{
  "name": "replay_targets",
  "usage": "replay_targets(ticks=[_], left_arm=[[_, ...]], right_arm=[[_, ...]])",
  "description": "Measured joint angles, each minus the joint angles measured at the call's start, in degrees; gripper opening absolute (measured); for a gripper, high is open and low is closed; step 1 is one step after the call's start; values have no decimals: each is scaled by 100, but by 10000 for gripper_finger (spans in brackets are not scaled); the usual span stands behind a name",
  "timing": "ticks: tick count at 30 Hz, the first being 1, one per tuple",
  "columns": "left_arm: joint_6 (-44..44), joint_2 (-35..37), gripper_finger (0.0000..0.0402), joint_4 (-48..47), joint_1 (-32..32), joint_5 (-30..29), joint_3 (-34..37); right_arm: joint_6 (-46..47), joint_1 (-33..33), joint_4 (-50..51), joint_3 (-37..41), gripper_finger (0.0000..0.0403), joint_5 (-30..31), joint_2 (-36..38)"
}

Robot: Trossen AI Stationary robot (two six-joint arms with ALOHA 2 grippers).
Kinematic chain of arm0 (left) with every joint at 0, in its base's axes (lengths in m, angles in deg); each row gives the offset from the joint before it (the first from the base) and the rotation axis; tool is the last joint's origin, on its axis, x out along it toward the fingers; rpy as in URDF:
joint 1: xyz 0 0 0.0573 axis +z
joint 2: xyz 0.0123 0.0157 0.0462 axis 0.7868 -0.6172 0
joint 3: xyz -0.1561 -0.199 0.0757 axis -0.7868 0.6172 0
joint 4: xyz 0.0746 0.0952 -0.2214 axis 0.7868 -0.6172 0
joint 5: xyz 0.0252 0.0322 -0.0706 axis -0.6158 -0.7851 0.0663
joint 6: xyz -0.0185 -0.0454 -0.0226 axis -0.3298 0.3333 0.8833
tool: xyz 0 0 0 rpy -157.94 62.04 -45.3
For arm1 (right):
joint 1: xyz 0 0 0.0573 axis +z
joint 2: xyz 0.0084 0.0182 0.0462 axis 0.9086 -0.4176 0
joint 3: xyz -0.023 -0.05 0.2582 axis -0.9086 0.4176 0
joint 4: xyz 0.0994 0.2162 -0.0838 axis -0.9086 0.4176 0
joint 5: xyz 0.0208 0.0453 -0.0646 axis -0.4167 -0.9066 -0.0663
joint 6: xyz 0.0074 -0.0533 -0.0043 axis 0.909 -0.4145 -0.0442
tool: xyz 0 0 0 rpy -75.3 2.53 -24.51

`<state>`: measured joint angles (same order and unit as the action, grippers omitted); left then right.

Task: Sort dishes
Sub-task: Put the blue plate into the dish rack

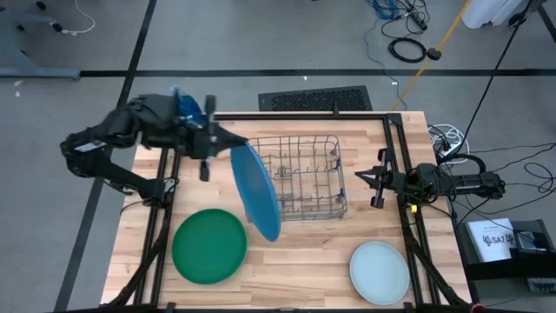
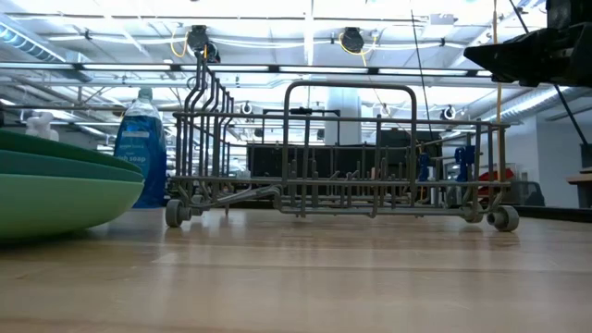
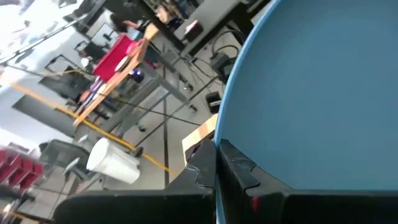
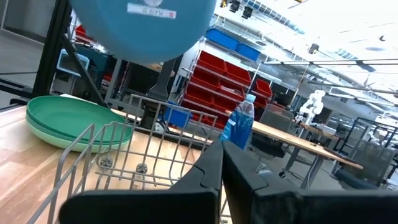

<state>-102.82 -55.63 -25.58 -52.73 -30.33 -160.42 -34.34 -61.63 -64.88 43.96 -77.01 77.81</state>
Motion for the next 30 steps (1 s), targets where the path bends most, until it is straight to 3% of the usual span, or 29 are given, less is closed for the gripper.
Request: replay_targets(ticks=[18, 26, 30], left_arm=[[-666, -1598, 0, 1457, 360, 774, 4], [-587, -1945, 0, 2400, 786, 1528, 4], [-196, -2062, 0, 2861, 1077, 2313, 4]], right_arm=[[4, 1, 2, 0, 4, -2, 0], [4, 0, 4, 0, 4, -2, 0], [4, 0, 7, 0, 4, -2, 0]])
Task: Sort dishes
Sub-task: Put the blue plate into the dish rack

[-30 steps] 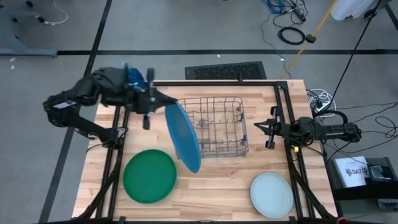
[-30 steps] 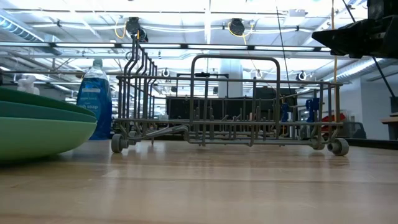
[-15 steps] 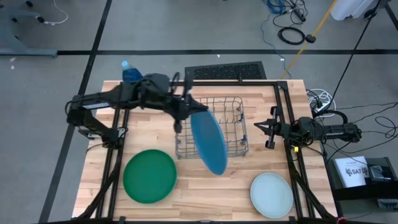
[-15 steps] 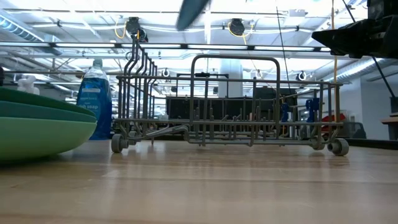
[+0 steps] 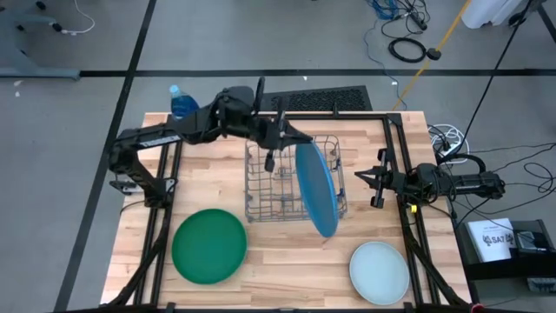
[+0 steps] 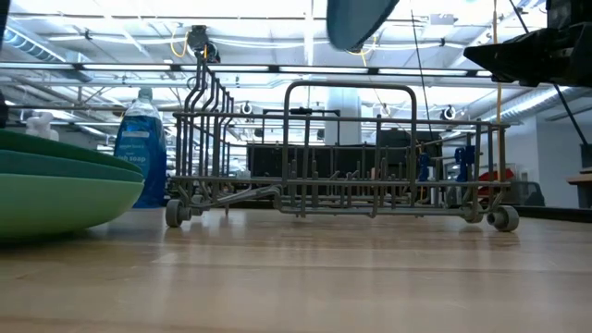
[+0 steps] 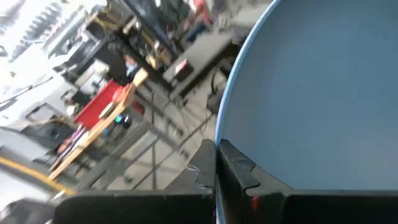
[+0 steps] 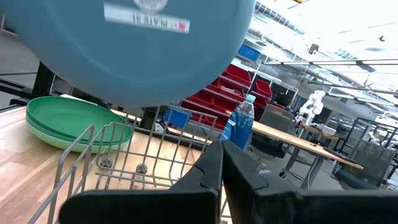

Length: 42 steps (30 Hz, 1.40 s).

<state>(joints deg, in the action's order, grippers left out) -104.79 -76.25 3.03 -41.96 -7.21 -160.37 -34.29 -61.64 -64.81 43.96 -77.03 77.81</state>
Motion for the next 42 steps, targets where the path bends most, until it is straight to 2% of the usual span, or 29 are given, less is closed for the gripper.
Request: replay_targets(ticks=[7, 11, 20, 27, 42], left_arm=[[674, -199, 0, 583, 572, 887, 0], [1347, -230, 0, 953, 939, 1433, 2], [2102, -234, 0, 1331, 1418, 1982, 0], [2370, -234, 0, 1497, 1526, 2039, 0], [2367, -234, 0, 1498, 1524, 2035, 0]], right_arm=[[0, 2, 83, 0, 4, 0, 0], [1, 1, 163, 0, 4, 0, 0], [0, 2, 186, 0, 4, 0, 0], [0, 1, 186, 0, 4, 0, 0], [-2, 1, 186, 0, 4, 1, 0]])
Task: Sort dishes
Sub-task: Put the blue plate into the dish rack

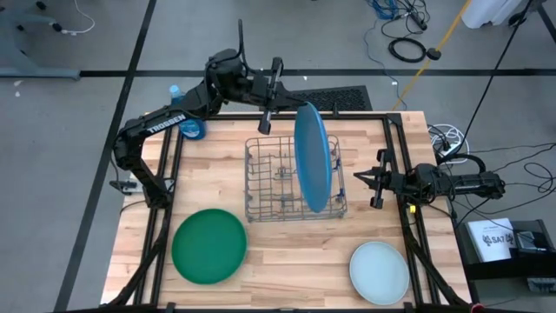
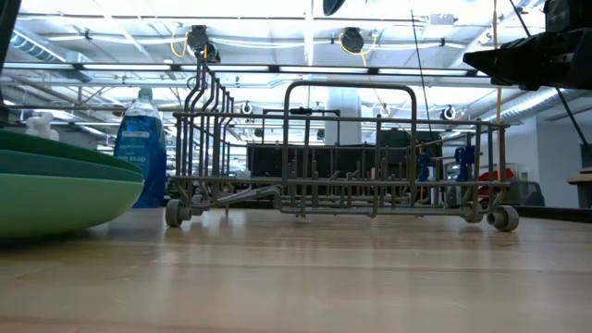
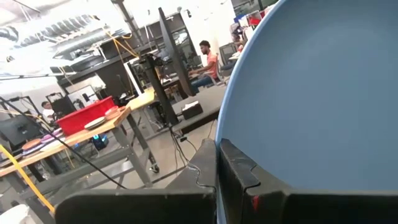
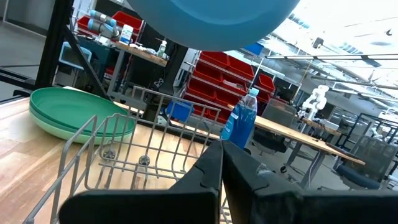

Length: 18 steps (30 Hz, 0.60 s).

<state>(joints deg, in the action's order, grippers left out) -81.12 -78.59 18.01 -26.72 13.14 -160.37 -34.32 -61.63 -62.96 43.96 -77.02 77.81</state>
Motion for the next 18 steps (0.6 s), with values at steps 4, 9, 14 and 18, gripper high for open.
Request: replay_targets(ticks=[4, 9, 14, 18], left_arm=[[-1, 0, 0, 1, 0, 0, 0], [-23, 0, 0, -1, 0, -4, 0], [-46, -28, 0, 15, 0, -10, 0], [-55, -209, 0, 36, -26, -17, -2]], right_arm=[[0, -1, 0, 0, 4, -1, 0], [0, 0, -2, 0, 4, -1, 0], [0, 1, -2, 0, 4, -1, 0], [-2, 1, -7, 0, 4, -1, 0]])
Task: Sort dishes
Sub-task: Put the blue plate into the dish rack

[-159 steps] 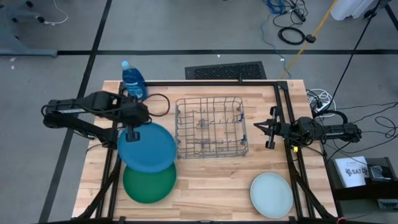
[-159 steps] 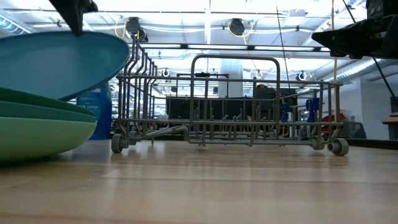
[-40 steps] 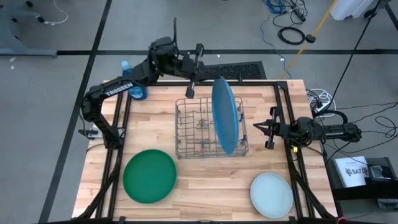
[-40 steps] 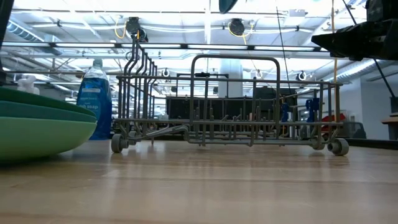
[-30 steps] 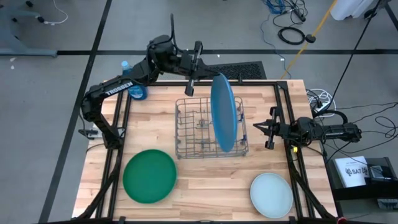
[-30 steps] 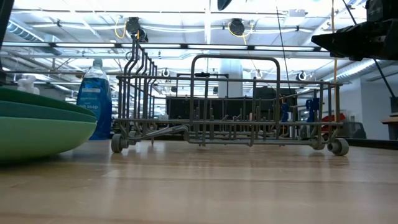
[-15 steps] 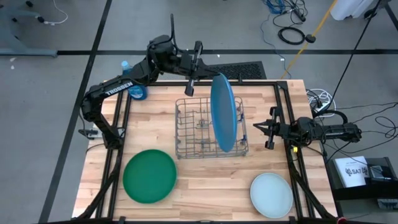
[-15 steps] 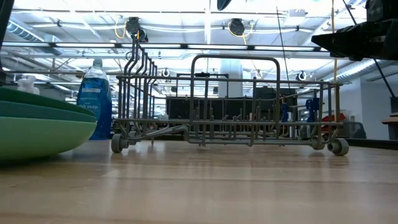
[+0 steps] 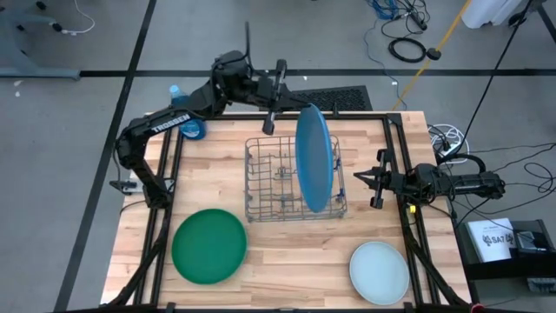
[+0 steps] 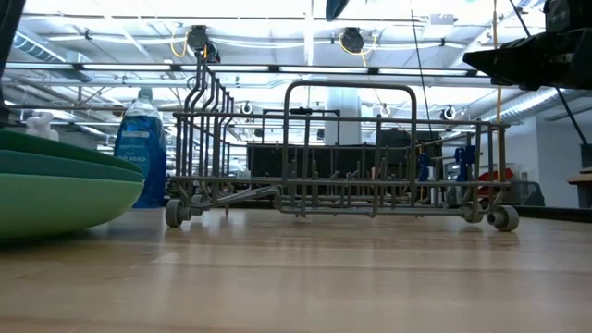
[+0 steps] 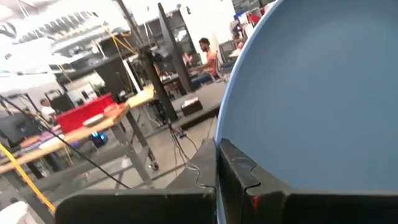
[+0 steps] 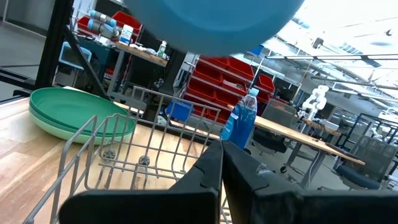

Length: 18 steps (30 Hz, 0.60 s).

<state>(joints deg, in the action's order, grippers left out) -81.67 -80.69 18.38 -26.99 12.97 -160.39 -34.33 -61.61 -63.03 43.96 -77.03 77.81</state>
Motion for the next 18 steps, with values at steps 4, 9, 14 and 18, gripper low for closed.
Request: replay_targets(ticks=[4, 9, 14, 18], left_arm=[[2, -295, 0, 68, -43, -23, 0], [23, -577, 0, 383, -65, -20, 2], [59, -808, 0, 447, -61, -25, 2], [61, -942, 0, 436, -65, -85, 2]], right_arm=[[-58, 0, -8, 0, 4, 0, 0], [-127, 0, -8, 0, 4, 0, 0], [-130, -1, -8, 0, 4, 0, -2], [-130, 0, -6, 0, 4, 0, -2]])
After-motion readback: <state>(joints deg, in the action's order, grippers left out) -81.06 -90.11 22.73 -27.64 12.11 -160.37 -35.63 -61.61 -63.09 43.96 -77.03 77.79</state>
